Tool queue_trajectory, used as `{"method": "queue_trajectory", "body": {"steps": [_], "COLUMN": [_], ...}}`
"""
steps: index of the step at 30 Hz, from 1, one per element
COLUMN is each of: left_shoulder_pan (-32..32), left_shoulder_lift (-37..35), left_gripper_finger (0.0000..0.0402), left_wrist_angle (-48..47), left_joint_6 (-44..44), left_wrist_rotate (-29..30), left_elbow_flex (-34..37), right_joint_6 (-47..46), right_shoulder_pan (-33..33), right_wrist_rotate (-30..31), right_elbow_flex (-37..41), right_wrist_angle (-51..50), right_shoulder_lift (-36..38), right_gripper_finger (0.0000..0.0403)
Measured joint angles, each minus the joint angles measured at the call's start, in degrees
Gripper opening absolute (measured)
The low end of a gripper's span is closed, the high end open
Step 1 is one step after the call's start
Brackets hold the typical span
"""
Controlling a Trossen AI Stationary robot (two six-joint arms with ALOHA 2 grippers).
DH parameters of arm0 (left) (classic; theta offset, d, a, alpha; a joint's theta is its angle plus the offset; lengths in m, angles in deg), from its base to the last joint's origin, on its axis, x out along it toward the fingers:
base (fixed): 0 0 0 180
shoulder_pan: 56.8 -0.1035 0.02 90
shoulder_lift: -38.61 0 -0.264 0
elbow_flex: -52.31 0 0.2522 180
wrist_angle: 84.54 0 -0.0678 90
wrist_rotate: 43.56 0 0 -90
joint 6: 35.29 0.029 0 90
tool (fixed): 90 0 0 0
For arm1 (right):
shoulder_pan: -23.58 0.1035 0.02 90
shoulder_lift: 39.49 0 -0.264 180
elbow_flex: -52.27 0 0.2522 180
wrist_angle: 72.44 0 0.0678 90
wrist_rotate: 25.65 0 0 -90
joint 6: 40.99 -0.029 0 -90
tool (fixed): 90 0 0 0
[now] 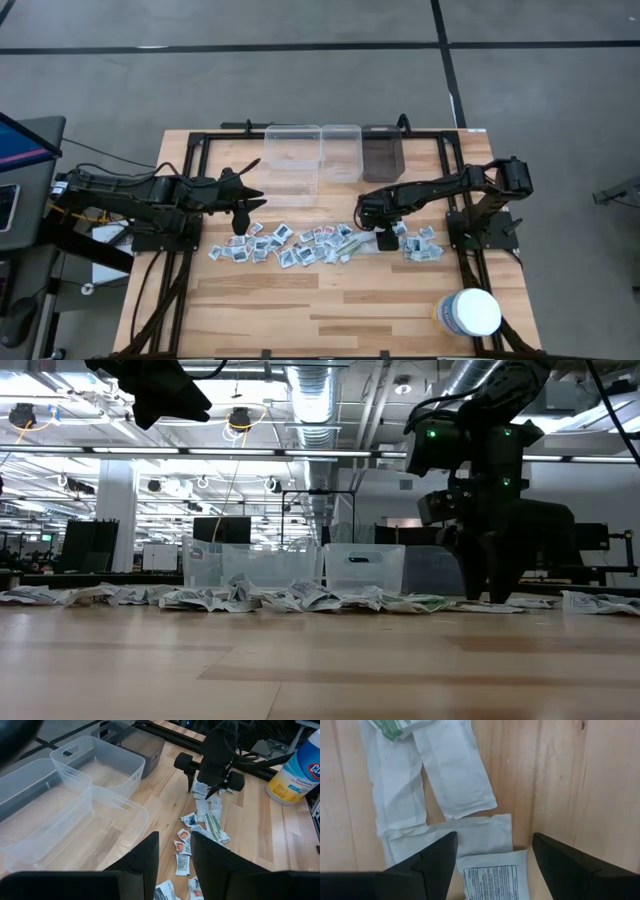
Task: Pick & Place First Aid Supplies
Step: Put the bandage pack into the black transparent bin
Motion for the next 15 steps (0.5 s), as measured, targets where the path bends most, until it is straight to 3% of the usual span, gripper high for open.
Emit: {"method": "queue_trajectory", "body": {"steps": [5,15], "left_shoulder_pan": [0.0,0.0], "left_shoulder_lift": [0.0,0.0], "left_gripper_finger": [0.0112,0.0112], "left_wrist_angle": [0.0,0.0], "left_joint_6": [0.0,0.0], "left_wrist_rotate": [0.0,0.0], "left_elbow_flex": [0.0,0.0], "right_joint_6": [0.4,0.6], "right_shoulder_pan": [0.0,0.0], "right_wrist_rotate": [0.0,-0.1], "right_elbow_flex": [0.0,-0.1], "right_wrist_angle": [0.9,1.9], "right_shoulder_lift": [-0.1,-0.1], "right_gripper_finger": [0.0228,0.0089]}}
